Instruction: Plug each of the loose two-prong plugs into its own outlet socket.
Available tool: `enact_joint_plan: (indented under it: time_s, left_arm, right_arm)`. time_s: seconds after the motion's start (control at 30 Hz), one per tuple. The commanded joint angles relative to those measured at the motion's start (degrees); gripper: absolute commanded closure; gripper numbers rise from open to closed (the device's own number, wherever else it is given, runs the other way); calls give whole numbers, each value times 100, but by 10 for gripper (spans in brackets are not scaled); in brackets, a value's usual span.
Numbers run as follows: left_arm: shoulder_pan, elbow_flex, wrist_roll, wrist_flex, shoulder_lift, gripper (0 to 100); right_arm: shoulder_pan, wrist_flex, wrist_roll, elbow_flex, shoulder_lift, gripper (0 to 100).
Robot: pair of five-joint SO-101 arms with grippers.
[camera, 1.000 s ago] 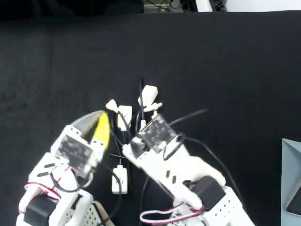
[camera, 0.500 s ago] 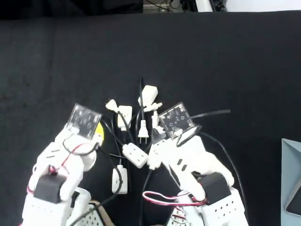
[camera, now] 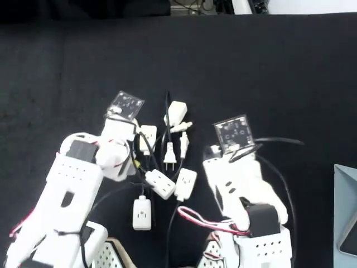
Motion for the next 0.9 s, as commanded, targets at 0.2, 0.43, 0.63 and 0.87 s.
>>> enact_joint_plan:
  time_s: [0.2,0.43,0.63,0.87]
  left_arm:
    - [1253,-875,949,18,976,758]
    - [1859,-1182,1574,9,1943,757]
    - [1903,-1490,1837,9,3112,757]
    - [1903,-2044,2189,53,4193,761]
  right_arm:
    - [571,26,26,-40,-13,985]
    - [554,26,9,-40,-22,985]
    - [554,26,9,-40,-22,985]
    - [554,26,9,-40,-22,985]
